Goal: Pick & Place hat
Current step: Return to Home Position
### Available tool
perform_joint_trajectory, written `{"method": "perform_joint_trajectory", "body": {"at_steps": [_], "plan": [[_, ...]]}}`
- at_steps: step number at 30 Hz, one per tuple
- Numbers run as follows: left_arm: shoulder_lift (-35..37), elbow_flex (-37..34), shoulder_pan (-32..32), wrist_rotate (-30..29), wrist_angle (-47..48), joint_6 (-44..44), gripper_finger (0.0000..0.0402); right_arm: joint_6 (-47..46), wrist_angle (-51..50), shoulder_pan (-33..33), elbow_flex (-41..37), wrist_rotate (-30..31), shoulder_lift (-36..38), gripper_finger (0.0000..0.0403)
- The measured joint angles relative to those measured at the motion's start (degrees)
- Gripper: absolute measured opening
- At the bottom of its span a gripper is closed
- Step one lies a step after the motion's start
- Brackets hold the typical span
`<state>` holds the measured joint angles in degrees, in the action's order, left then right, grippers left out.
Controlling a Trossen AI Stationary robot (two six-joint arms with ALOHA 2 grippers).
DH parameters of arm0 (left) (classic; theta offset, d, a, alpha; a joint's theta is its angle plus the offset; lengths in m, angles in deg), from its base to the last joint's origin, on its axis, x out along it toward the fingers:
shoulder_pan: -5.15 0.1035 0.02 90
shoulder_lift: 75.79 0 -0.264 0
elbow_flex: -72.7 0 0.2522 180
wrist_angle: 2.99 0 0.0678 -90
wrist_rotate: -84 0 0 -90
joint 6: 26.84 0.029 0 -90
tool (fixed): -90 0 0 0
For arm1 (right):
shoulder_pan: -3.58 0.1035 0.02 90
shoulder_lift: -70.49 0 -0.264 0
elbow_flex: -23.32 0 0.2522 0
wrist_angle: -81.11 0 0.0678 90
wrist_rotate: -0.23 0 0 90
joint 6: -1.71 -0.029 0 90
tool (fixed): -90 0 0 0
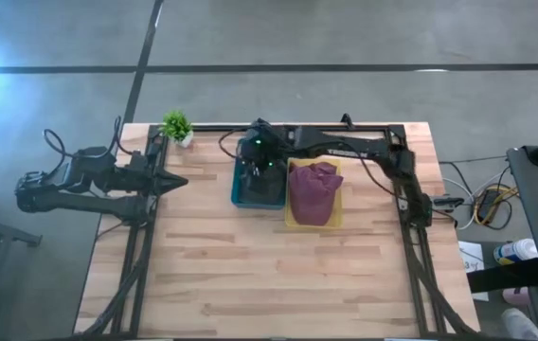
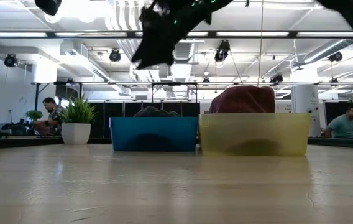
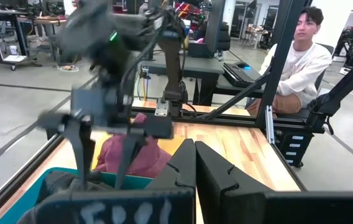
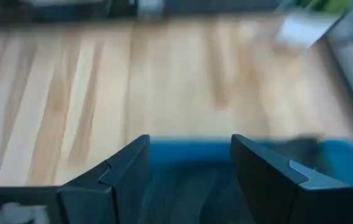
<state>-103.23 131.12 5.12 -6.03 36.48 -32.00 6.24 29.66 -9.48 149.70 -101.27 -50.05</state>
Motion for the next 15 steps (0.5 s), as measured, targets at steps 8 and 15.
{"method": "perform_joint_trajectory", "body": {"at_steps": [8, 15], "plan": [[0.0, 0.0, 0.0, 0.0, 0.1, 0.0, 0.0000, -11.9, 28.0, 4.4, -28.2, 16.6, 18.1, 0.0219], [0.0, 0.0, 0.0, 0.0, 0.2, 0.0, 0.0000, -24.5, 28.9, 5.0, -47.5, 17.3, 33.0, 0.0219]]}}
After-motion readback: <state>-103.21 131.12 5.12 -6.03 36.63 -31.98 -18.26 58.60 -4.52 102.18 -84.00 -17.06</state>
